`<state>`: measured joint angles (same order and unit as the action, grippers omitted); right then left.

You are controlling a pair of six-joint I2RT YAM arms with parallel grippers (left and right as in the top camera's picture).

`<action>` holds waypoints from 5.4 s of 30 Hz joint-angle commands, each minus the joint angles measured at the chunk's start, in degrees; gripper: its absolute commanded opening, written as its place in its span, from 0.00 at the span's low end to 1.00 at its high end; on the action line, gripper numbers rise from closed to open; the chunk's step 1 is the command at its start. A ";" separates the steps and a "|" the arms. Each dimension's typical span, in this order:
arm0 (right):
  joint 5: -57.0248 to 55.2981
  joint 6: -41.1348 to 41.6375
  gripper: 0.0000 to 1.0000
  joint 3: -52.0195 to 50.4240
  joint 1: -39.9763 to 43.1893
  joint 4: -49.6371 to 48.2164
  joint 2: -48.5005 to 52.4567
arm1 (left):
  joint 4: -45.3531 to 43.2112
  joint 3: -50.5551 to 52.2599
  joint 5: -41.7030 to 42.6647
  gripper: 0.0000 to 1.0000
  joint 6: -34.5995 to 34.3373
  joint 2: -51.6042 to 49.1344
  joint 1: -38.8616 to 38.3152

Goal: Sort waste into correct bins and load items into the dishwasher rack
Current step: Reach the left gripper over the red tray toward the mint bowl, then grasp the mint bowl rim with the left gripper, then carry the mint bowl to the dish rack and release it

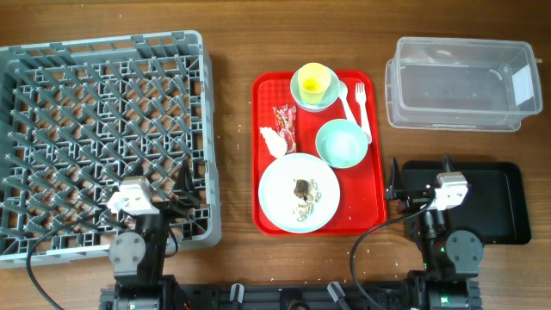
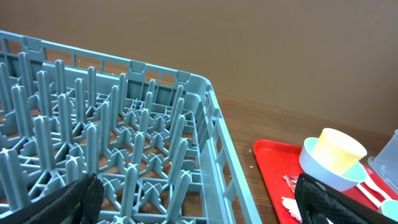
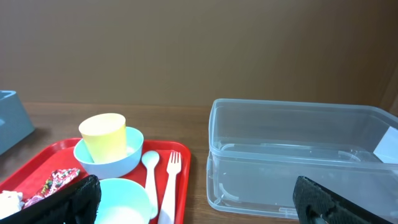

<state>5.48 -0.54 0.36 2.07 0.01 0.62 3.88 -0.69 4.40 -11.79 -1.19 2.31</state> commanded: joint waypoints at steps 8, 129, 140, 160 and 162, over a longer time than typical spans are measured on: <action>-0.81 -0.57 1.00 -0.07 0.04 -0.17 -0.20 | 0.24 0.37 -0.15 1.00 1.09 -0.11 -0.33; -0.81 -0.57 1.00 -0.07 0.04 -0.17 -0.20 | 23.85 -76.41 56.02 0.04 -37.83 -88.65 18.27; -0.81 -0.57 1.00 -0.07 0.04 -0.17 -0.20 | 24.00 -74.88 67.21 0.04 -31.06 -104.56 38.84; -0.81 -0.57 1.00 -0.07 0.04 -0.17 -0.20 | 38.62 -74.42 60.83 0.98 -24.17 -108.63 49.72; -0.81 -0.57 1.00 -0.07 0.04 -0.17 -0.20 | 38.62 -74.42 60.83 0.99 -24.20 -108.26 52.11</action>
<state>5.28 -0.54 0.36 2.07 0.01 0.78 42.44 -75.37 66.87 -37.63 -108.95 51.37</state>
